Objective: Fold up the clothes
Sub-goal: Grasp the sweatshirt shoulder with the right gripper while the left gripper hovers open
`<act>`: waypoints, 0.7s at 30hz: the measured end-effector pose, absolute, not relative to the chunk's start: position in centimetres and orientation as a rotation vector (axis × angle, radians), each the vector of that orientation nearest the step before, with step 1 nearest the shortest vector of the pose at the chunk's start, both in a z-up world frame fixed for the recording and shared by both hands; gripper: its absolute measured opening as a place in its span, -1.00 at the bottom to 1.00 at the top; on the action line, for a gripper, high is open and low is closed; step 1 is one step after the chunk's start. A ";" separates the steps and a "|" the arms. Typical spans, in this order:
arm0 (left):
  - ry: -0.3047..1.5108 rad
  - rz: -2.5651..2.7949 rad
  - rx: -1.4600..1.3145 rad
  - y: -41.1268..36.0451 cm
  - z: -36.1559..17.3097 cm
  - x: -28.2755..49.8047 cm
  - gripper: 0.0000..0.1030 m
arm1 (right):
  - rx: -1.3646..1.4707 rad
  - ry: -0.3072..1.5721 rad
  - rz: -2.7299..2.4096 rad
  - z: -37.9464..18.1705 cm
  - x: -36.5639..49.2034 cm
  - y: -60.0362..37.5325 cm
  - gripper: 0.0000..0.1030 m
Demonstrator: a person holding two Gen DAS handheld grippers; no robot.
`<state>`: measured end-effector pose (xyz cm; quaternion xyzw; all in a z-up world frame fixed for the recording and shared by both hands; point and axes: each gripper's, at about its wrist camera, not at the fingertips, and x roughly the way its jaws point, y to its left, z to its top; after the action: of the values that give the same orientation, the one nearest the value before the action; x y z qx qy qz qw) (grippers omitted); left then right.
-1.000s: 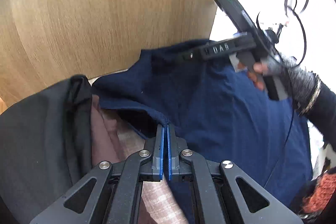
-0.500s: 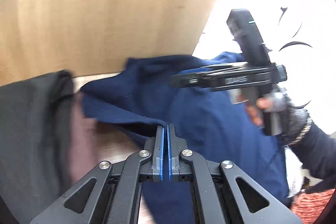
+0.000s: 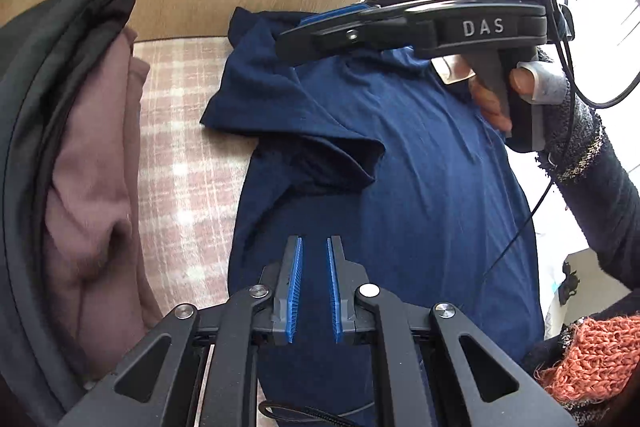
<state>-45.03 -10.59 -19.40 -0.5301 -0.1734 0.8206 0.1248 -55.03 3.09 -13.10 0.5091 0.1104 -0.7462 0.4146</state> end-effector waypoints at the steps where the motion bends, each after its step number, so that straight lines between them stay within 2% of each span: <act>1: -0.520 2.385 -1.546 -10.4 -19.9 -44.4 -0.79 | 1.292 0.329 -1.866 -13.8 -54.9 1.7 0.20; 7: -0.497 2.404 -1.629 -10.5 -22.0 -43.9 -0.79 | 1.378 0.659 -1.928 -17.8 -55.6 -1.3 0.15; 9: -0.487 2.410 -1.676 -10.9 -22.7 -44.1 -0.72 | 1.396 0.667 -1.972 -18.0 -56.2 -0.4 -0.45; 10: -0.480 2.411 -1.692 -11.1 -23.0 -44.1 -0.72 | 1.398 0.586 -2.005 -17.3 -56.6 0.9 -0.88; 11: -0.481 2.412 -1.689 -11.2 -23.0 -44.1 -0.72 | 1.382 0.454 -2.044 -16.0 -56.9 2.8 -0.90; 14: -0.453 2.416 -1.686 -11.2 -23.0 -43.9 -0.72 | 1.328 0.002 -2.193 -12.6 -56.5 11.6 -0.90; 16: -0.400 2.425 -1.690 -10.9 -22.7 -44.0 -0.72 | 1.398 -0.159 -2.293 -13.0 -55.4 17.5 -0.84; 18: -0.365 2.435 -1.667 -10.3 -22.3 -44.5 -0.72 | 1.490 -0.226 -2.360 -13.9 -54.5 21.3 -0.62; 19: -0.346 2.444 -1.649 -10.0 -22.0 -44.9 -0.70 | 1.535 -0.226 -2.380 -14.4 -54.2 22.4 -0.30; 20: -0.317 2.458 -1.631 -9.8 -21.7 -45.3 -0.69 | 1.554 -0.218 -2.383 -14.6 -54.0 22.8 -0.13; 21: -0.284 2.472 -1.614 -9.6 -21.5 -45.9 -0.69 | 1.565 -0.209 -2.382 -14.6 -54.0 23.1 -0.12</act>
<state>-45.87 -9.61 -21.50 -0.5421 -0.0952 0.8303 0.0876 -54.01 23.13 -14.64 0.5420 -0.0725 -0.8252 0.1415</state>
